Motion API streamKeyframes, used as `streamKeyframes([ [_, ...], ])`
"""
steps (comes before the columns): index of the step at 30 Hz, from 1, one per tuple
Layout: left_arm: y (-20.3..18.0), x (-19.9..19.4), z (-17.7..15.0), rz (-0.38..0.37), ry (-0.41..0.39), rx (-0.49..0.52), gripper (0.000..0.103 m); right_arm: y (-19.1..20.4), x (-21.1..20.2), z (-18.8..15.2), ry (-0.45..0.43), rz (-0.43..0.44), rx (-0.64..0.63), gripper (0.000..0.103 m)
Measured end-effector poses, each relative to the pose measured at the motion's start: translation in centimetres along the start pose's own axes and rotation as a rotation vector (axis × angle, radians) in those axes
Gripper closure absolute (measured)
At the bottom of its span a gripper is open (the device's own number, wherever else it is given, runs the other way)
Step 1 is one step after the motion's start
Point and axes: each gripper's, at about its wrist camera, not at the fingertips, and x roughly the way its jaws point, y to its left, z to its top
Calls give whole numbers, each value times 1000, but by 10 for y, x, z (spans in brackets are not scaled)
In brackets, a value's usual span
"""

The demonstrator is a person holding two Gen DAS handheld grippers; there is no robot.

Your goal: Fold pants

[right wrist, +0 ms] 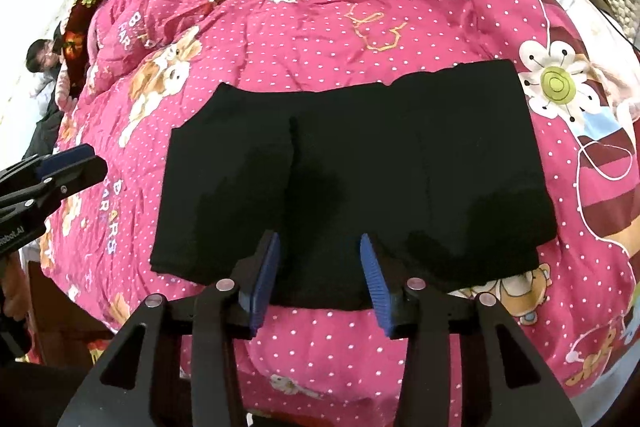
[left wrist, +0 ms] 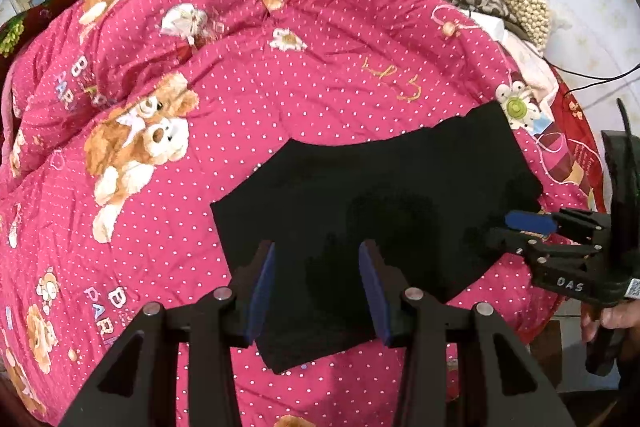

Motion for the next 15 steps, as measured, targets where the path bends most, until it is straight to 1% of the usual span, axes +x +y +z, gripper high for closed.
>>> streamKeyframes([
  [6,0,24,-3,-26,69,2,58,-26,9,-3,21,-2,66,60],
  [10,-9,33,-1,-33,100,34,58,-64,11,-14,23,-16,190,60],
  [15,-27,41,4,-41,129,85,58,-106,5,-31,1,-33,330,60],
])
